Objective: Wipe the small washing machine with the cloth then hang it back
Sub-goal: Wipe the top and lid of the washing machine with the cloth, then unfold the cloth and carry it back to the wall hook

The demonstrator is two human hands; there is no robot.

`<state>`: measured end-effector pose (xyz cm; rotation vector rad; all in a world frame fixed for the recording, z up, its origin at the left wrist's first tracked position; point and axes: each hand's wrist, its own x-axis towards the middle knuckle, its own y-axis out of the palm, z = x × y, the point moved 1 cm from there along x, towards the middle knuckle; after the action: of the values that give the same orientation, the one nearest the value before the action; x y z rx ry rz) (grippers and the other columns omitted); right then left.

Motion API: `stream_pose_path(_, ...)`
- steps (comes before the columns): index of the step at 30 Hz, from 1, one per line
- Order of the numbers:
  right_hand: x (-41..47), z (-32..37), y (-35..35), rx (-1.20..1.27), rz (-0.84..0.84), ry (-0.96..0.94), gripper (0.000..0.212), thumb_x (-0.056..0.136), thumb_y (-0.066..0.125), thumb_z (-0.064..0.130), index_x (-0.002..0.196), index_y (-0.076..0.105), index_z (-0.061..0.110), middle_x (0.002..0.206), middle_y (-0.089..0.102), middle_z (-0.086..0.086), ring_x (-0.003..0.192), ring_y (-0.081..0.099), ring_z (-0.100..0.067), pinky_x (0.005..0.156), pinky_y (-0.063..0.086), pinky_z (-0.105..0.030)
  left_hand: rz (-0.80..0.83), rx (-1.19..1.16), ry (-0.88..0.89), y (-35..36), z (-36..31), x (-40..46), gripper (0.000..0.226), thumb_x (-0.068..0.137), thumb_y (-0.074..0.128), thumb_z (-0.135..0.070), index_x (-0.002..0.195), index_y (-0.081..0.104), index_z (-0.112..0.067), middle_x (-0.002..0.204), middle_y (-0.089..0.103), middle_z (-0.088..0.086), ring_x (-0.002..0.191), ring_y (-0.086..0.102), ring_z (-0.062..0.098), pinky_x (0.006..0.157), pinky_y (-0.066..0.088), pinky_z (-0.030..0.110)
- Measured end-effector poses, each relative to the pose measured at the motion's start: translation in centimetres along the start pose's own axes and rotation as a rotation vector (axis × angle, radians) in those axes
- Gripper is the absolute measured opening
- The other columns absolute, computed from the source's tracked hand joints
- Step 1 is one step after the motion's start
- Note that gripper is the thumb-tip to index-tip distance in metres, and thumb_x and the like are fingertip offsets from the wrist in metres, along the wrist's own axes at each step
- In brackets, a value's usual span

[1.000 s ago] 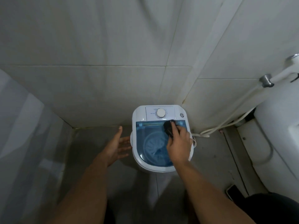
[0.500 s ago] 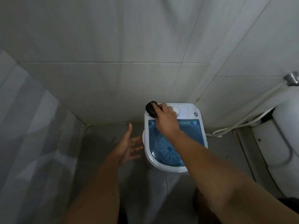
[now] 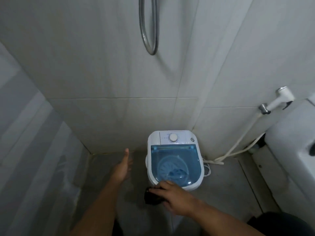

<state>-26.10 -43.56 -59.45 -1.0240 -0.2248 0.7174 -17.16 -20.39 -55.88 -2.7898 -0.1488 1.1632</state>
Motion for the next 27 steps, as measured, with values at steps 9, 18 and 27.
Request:
stream_pose_path(9,-5.9,6.2,-13.6,1.114,-0.723,0.467,0.032,0.09,0.075,0.007,0.114,0.072,0.028,0.11,0.078,-0.007,0.105,0.074,-0.028,0.096,0.058,-0.049,0.385,0.171,0.279,2.6,-5.2,-16.0,0.045,0.088,0.062,-0.059,0.118,0.07,-0.026,0.12,0.073,0.0,0.108,0.07,0.02,0.085,0.059,0.036)
stream_pose_path(18,-7.6,15.4,-25.0,1.111,-0.872,0.198,0.017,0.099,0.065,0.013,0.114,0.072,0.016,0.105,0.08,-0.01,0.104,0.074,-0.031,0.098,0.057,-0.048,0.341,-0.004,0.704,3.2,-13.9,-26.6,0.022,0.093,0.068,-0.011,0.114,0.065,-0.013,0.098,0.076,0.006,0.079,0.075,0.014,0.07,0.06,0.031)
stream_pose_path(27,-6.7,20.8,-35.0,1.049,-0.869,0.028,0.012,0.097,0.067,0.011,0.108,0.072,0.009,0.102,0.079,-0.016,0.099,0.075,-0.035,0.092,0.059,-0.052,0.234,-0.058,0.923,-0.3,-21.3,-33.1,0.031,0.085,0.078,-0.015,0.107,0.055,-0.012,0.114,0.07,0.014,0.094,0.072,0.02,0.084,0.061,0.046)
